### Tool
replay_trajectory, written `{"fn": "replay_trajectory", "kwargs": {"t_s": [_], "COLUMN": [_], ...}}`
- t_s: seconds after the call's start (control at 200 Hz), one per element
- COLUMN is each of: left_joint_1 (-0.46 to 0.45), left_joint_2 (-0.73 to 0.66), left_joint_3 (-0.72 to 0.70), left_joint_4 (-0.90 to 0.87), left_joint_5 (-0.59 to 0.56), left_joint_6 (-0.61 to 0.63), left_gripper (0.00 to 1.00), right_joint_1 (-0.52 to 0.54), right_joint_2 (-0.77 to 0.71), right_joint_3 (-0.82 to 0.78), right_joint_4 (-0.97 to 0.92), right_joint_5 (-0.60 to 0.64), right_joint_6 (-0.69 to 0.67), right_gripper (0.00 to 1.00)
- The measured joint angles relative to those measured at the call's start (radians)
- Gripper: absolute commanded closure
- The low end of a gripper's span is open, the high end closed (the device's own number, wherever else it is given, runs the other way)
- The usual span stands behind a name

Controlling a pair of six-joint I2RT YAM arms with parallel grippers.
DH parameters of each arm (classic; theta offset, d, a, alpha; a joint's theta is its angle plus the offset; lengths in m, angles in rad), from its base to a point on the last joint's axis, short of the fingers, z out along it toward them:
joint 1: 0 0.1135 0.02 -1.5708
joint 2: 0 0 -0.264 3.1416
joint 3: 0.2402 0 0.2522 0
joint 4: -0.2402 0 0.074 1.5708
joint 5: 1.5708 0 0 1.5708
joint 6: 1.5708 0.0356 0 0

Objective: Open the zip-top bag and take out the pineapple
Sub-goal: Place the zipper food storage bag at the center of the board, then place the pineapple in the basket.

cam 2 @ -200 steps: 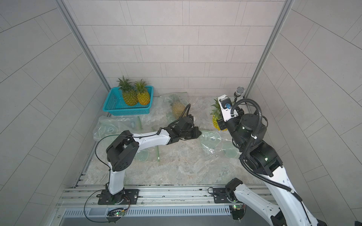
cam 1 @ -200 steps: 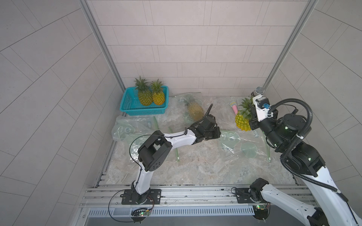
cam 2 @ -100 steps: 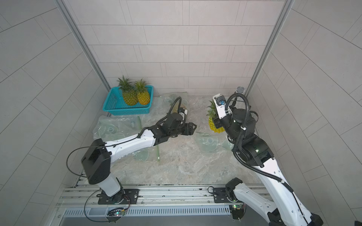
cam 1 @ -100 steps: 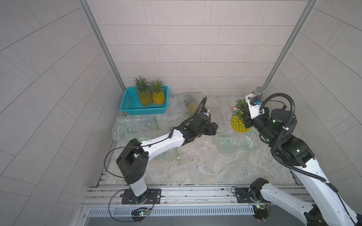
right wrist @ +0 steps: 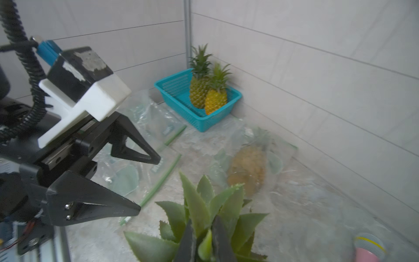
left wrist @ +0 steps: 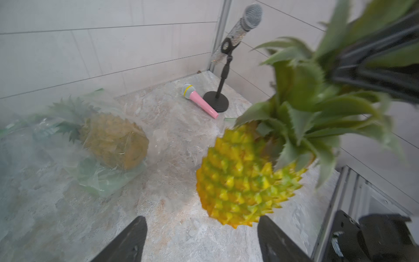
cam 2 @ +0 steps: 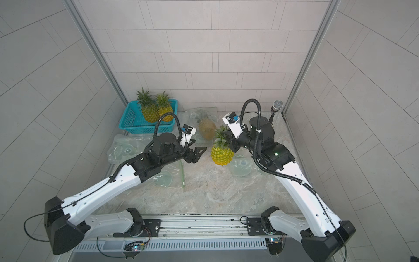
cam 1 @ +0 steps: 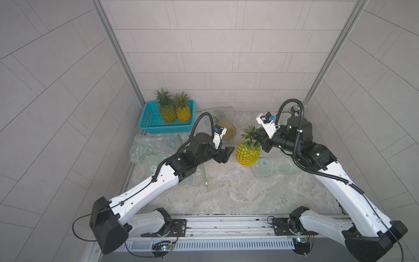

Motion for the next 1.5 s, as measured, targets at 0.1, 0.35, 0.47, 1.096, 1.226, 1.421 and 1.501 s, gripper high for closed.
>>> {"fn": "replay_trajectory", "kwargs": {"t_s": [0.1,0.35,0.47,1.096,1.226,1.421,1.501], "left_joint_1": [0.000,0.000,-0.001,-0.002,-0.004,-0.007,-0.007], "left_joint_2": [-0.045,-0.093,-0.085,-0.029,-0.024,-0.024,-0.025], "left_joint_3": [-0.006,-0.051,-0.055,-0.088,-0.090,-0.093,-0.093], "left_joint_4": [0.002,0.042,0.056,0.193,0.218,0.220,0.218], "left_joint_5": [0.090,0.229,0.255,0.322,0.324,0.317,0.302], "left_joint_6": [0.047,0.103,0.108,0.069,0.068,0.064,0.064], "left_gripper": [0.14,0.11,0.11,0.26,0.51,0.78,0.79], "right_joint_1": [0.009,0.068,0.092,0.152,0.152,0.153,0.157], "right_joint_2": [0.023,0.055,0.066,0.100,0.105,0.106,0.105], "right_joint_3": [0.013,0.049,0.056,0.060,0.060,0.059,0.056], "right_joint_4": [-0.018,-0.056,-0.056,0.037,0.051,0.050,0.055], "right_joint_5": [-0.098,-0.227,-0.267,-0.346,-0.336,-0.319,-0.302], "right_joint_6": [-0.002,-0.023,-0.023,0.032,0.045,0.048,0.048], "right_gripper": [1.00,1.00,1.00,1.00,1.00,1.00,0.96]}}
